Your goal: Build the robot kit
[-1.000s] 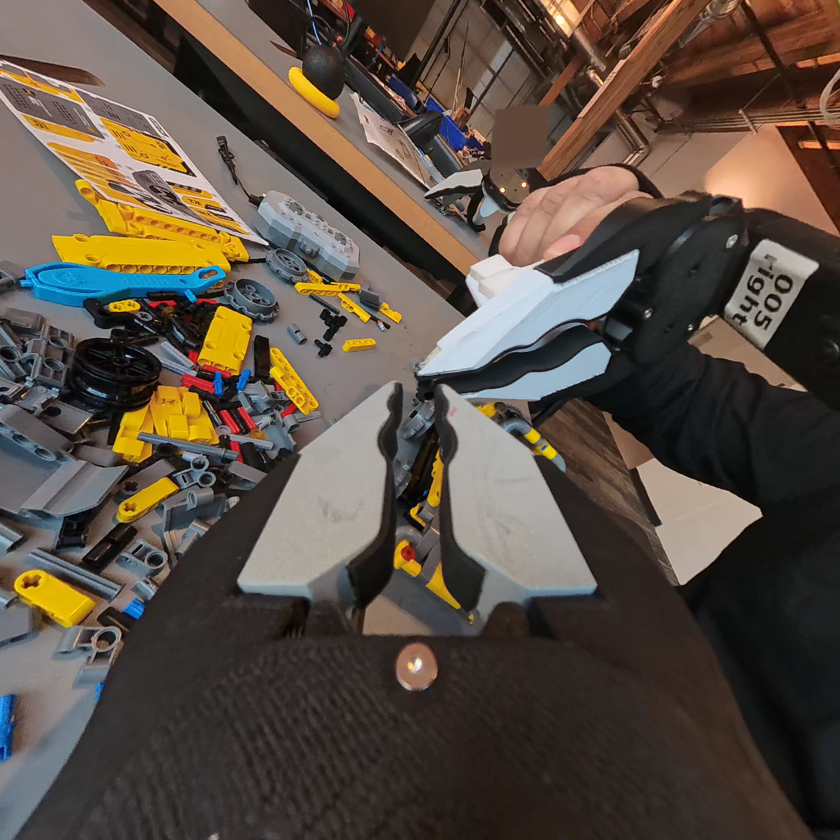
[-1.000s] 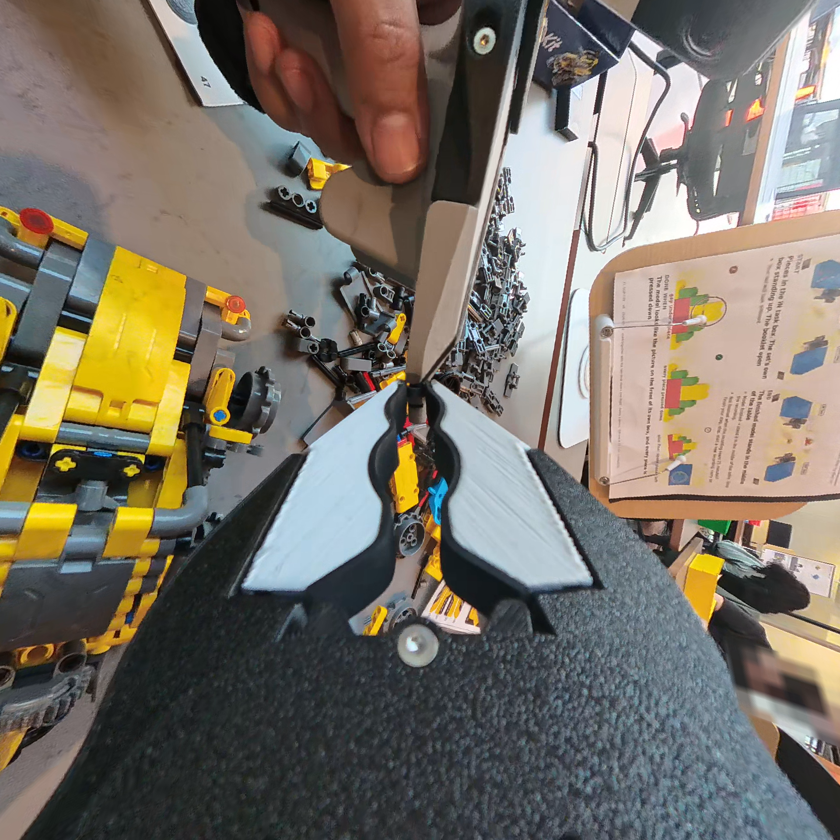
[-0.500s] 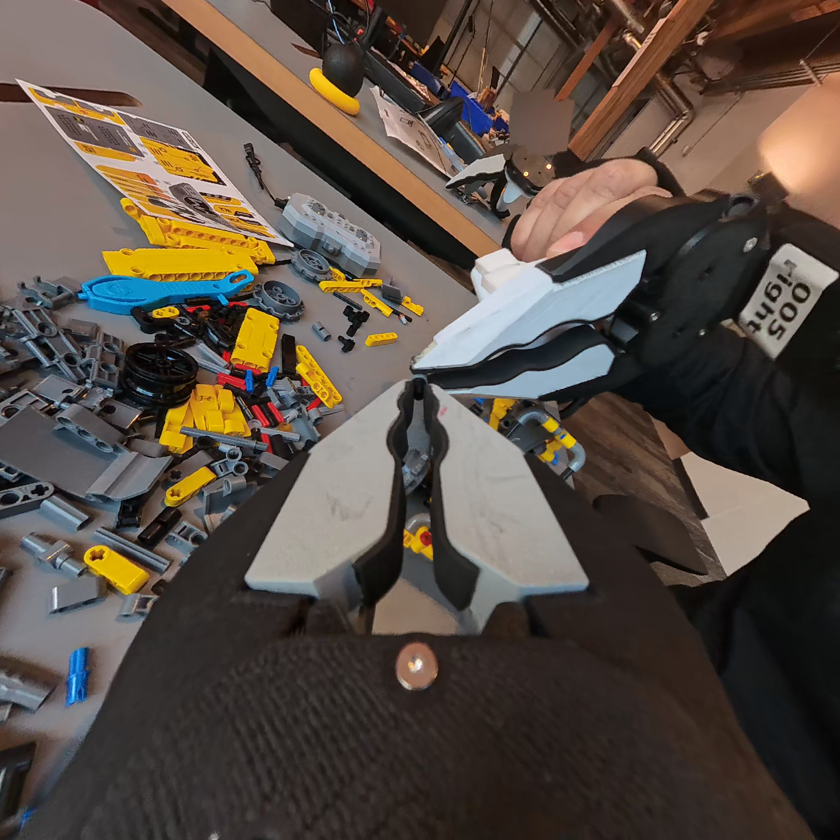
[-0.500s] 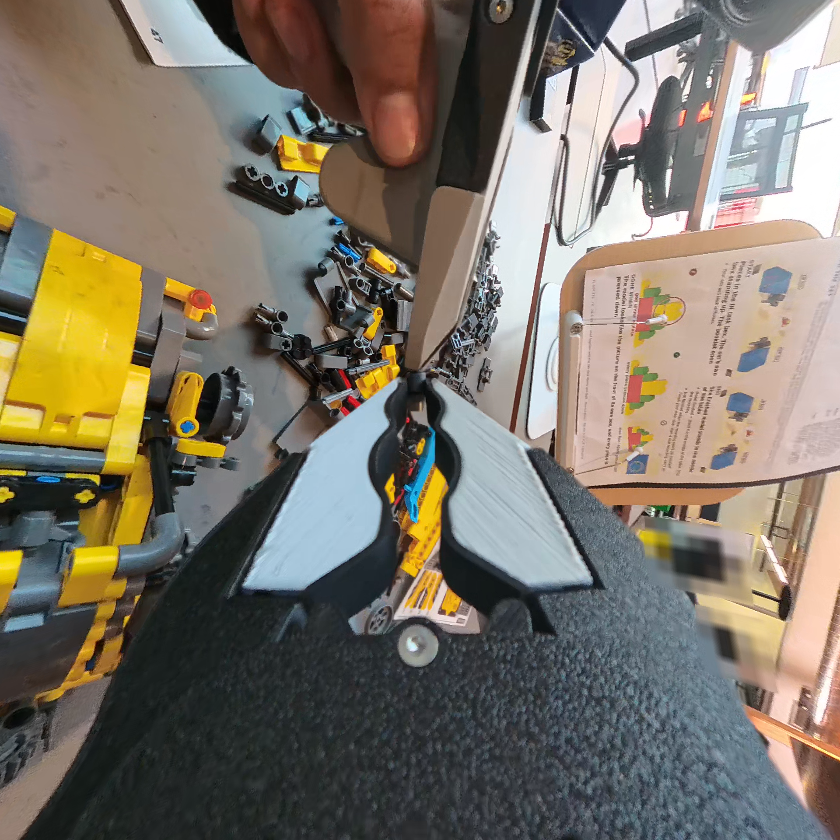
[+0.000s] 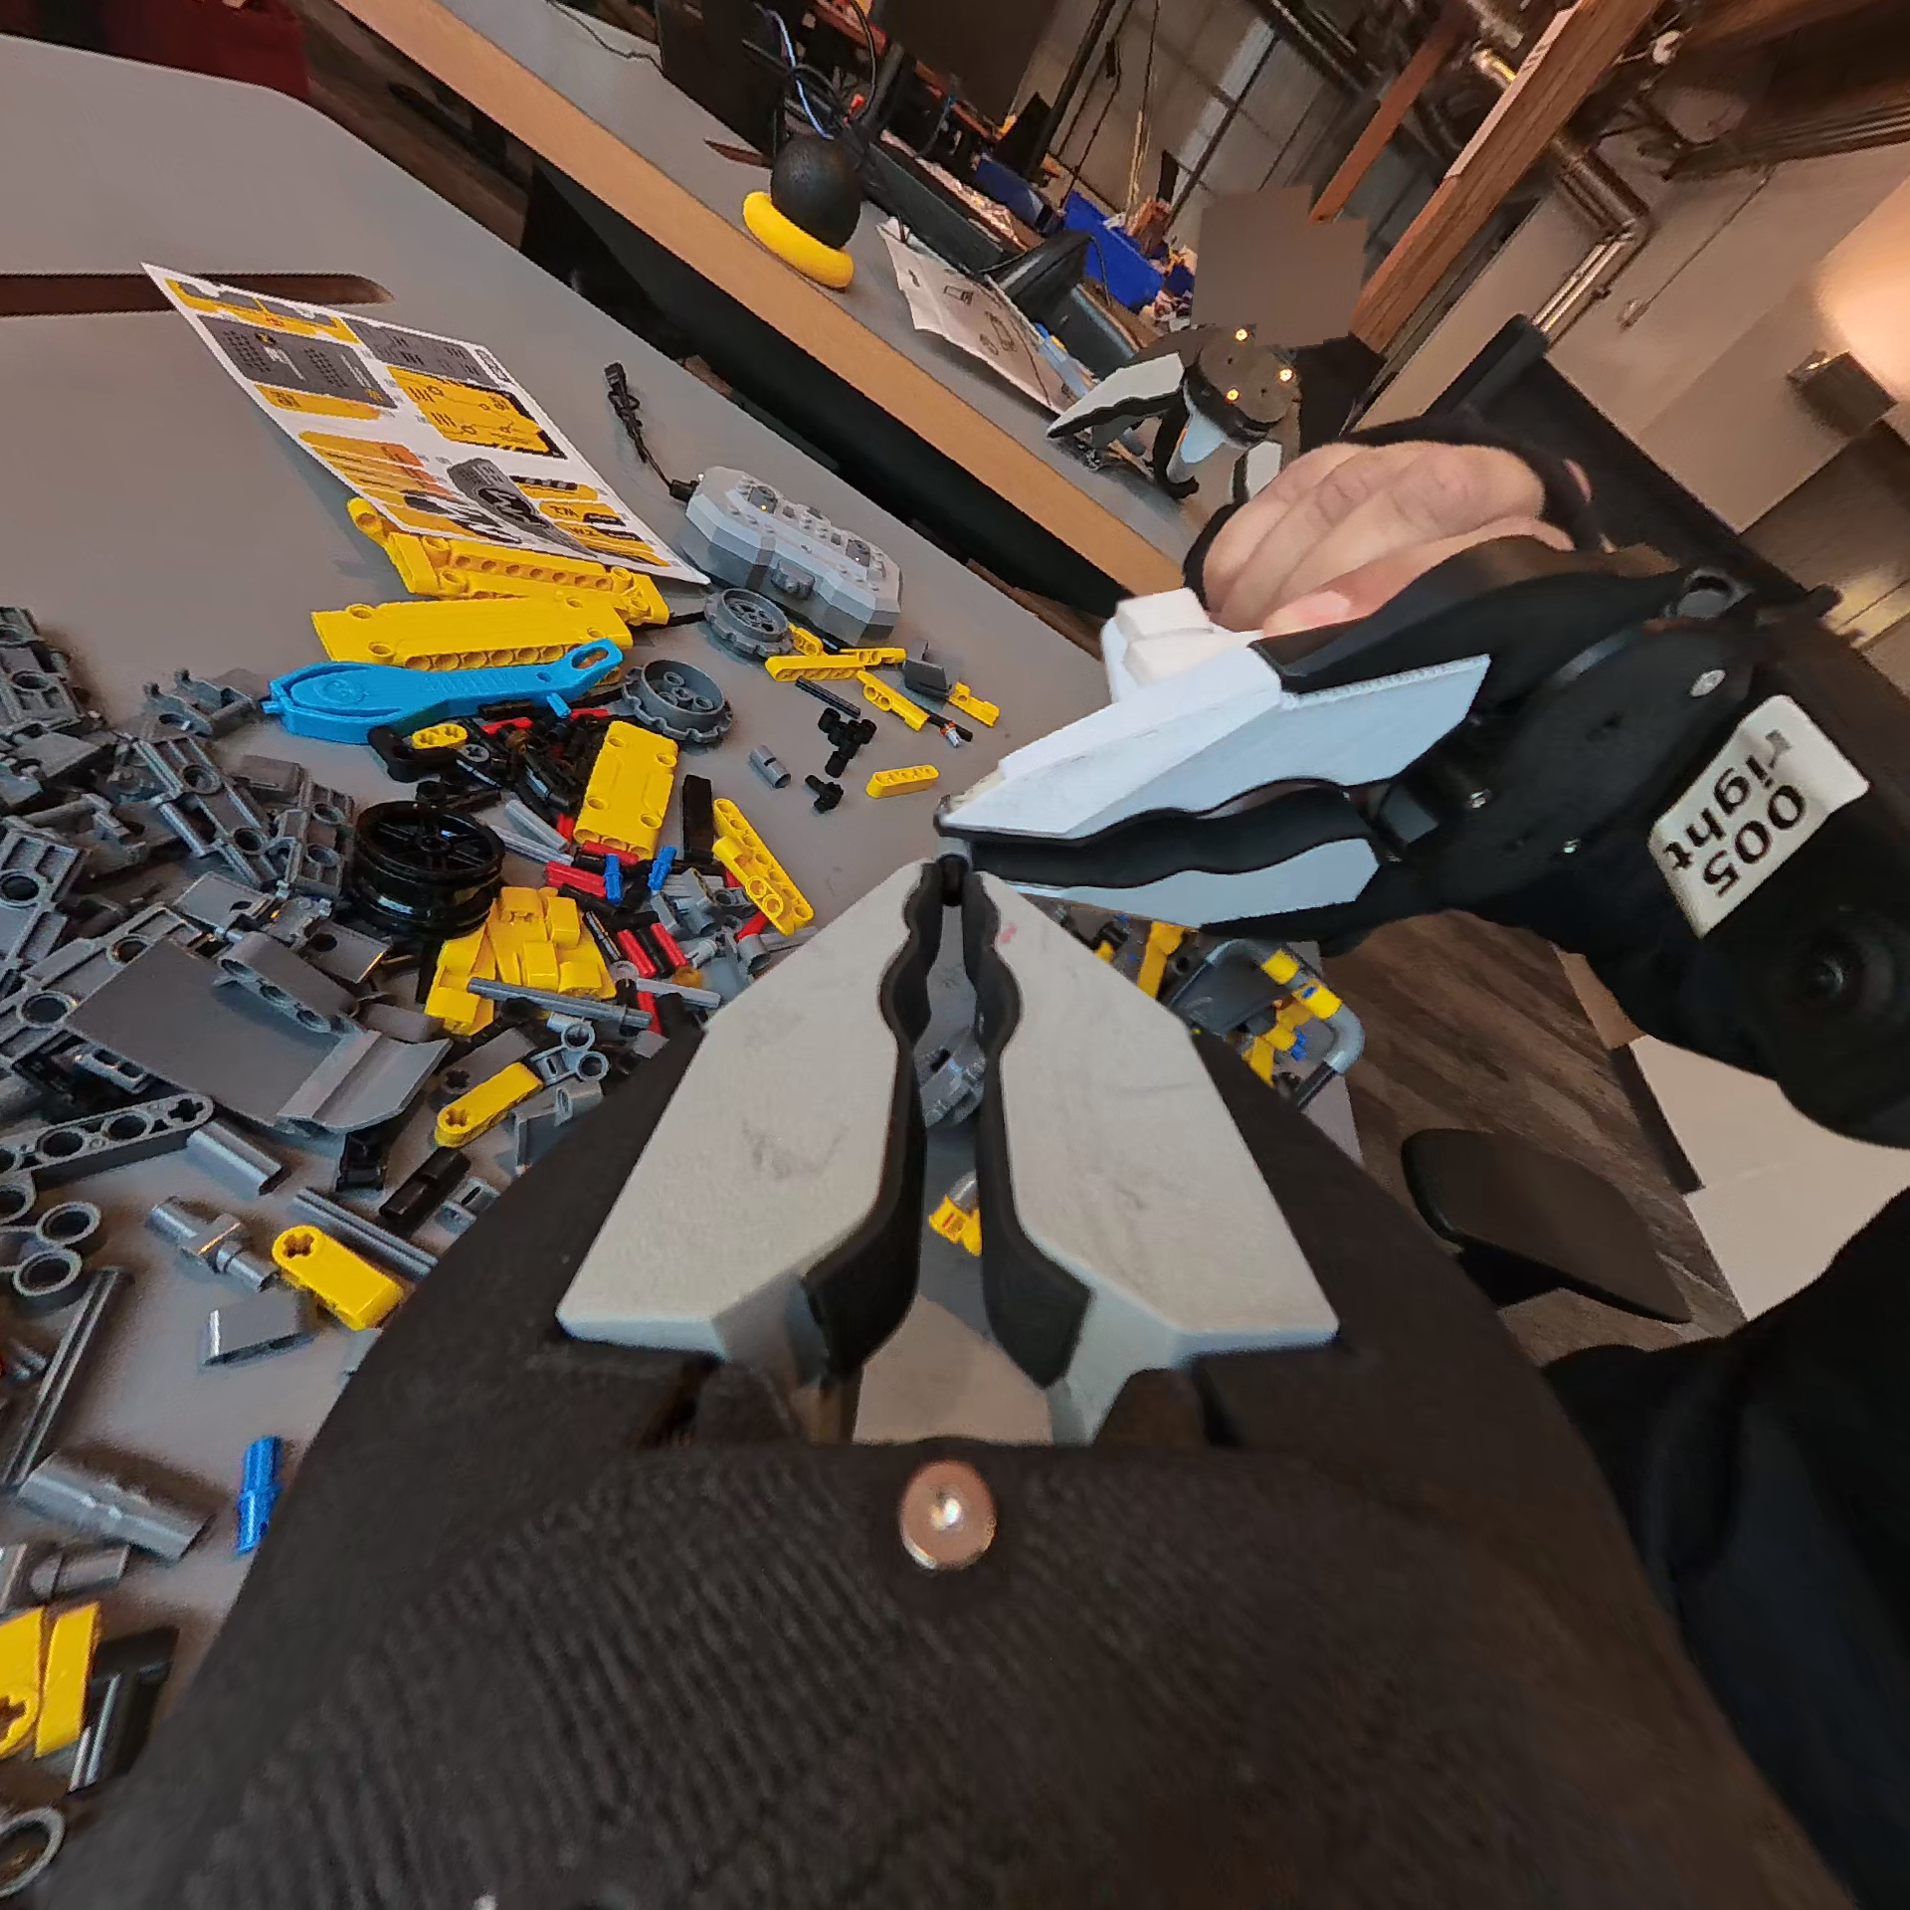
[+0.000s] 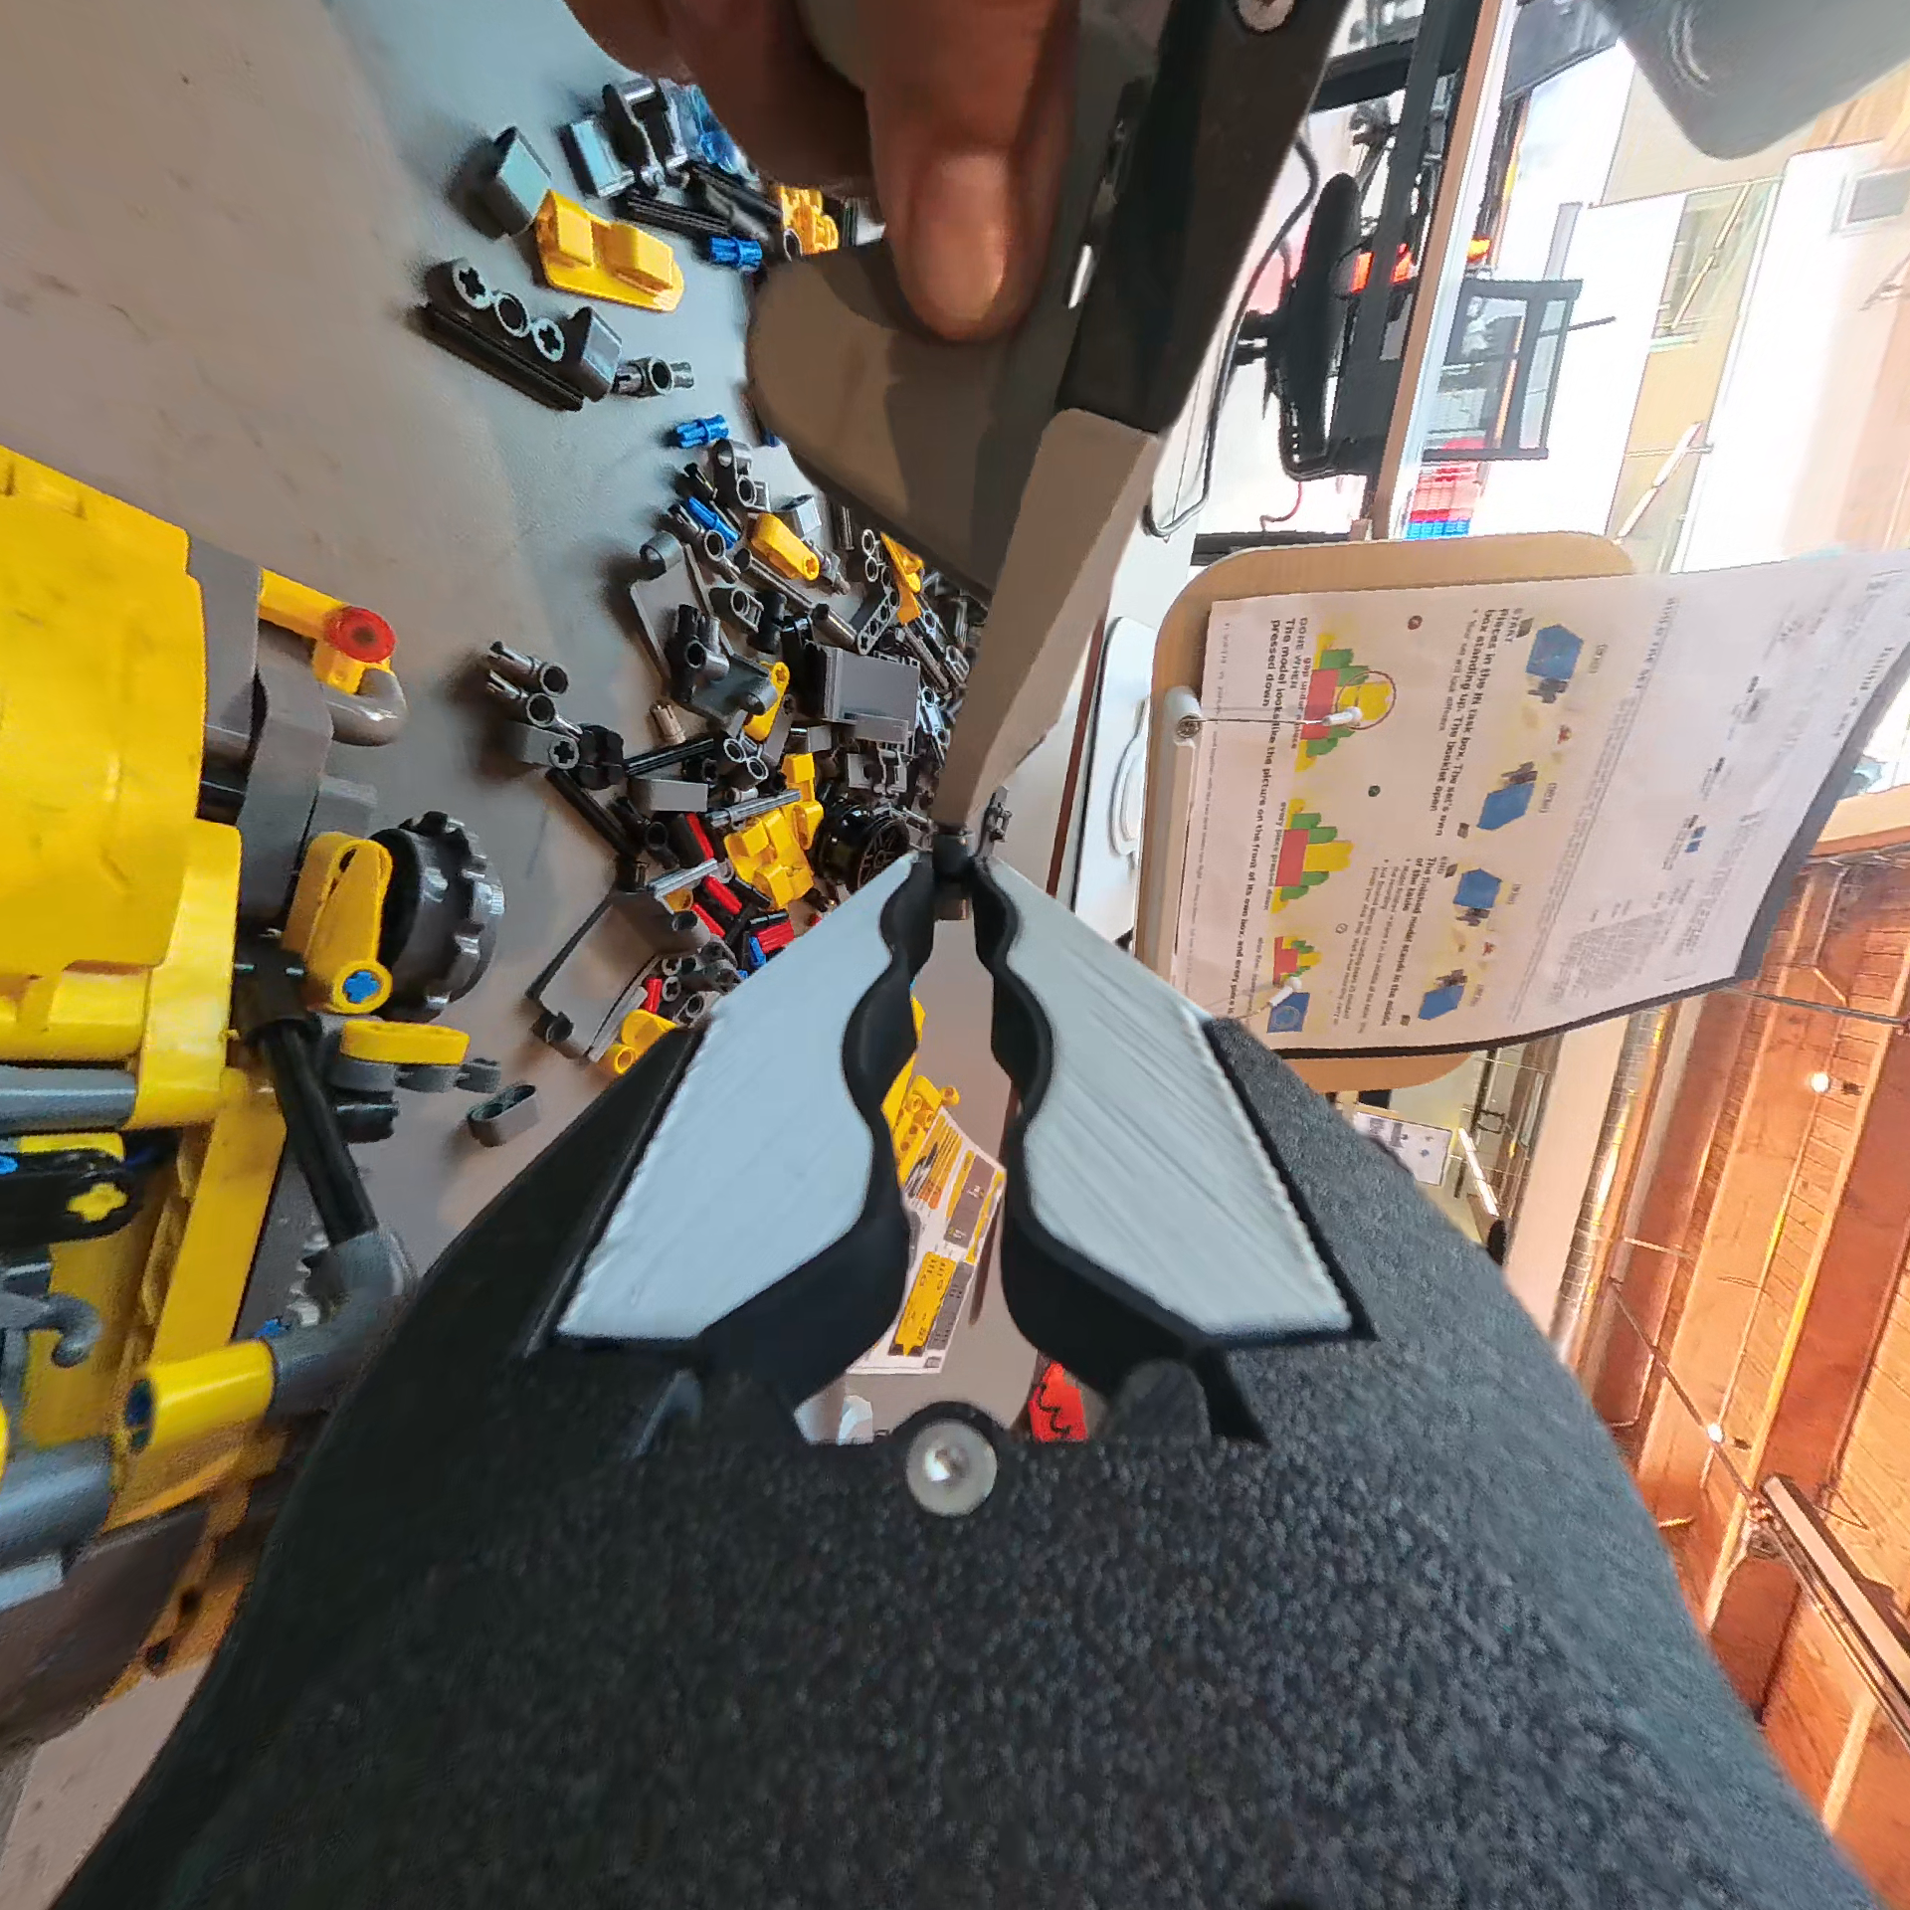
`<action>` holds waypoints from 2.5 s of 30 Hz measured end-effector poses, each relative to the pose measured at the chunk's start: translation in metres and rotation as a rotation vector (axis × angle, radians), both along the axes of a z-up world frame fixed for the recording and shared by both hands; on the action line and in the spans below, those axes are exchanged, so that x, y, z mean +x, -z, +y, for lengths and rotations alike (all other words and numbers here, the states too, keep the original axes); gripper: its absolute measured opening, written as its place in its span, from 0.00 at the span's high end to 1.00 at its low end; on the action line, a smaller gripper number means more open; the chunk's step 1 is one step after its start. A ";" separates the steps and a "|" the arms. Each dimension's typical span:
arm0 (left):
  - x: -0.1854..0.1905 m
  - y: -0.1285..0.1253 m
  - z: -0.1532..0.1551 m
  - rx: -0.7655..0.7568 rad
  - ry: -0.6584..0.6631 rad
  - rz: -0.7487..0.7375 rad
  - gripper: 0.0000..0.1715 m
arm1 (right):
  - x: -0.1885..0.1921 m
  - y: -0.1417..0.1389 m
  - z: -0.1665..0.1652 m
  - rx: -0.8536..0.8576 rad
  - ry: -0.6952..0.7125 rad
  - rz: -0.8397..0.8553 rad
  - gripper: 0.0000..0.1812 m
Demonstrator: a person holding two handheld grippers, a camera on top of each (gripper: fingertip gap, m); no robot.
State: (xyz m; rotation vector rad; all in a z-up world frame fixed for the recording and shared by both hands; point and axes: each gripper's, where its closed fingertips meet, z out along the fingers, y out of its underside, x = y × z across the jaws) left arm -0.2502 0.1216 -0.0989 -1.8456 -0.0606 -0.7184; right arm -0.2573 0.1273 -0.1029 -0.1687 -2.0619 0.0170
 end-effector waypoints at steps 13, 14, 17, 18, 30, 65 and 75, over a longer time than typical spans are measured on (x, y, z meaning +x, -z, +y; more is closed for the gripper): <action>0.004 -0.001 0.001 0.000 0.013 0.018 1.00 | 0.005 0.000 0.002 -0.047 -0.018 0.054 0.96; 0.004 0.000 0.000 -0.003 0.014 0.023 1.00 | 0.005 0.000 0.002 -0.054 -0.017 0.054 0.96; 0.004 0.001 0.001 -0.007 0.010 0.035 1.00 | 0.005 0.005 0.005 -0.116 0.003 0.021 0.96; 0.004 0.003 0.003 -0.010 0.001 0.053 1.00 | 0.006 0.010 0.006 -0.167 0.014 -0.024 0.96; -0.107 0.041 -0.024 -0.279 -0.479 0.324 0.92 | 0.013 0.084 0.087 -0.470 0.374 -0.451 0.96; -0.152 0.063 -0.053 -0.460 -0.659 0.394 0.77 | -0.020 0.093 0.040 -0.721 0.437 -0.702 0.91; -0.171 0.062 -0.060 -0.481 -0.785 0.423 0.75 | -0.030 0.076 0.063 -0.873 0.555 -0.592 0.90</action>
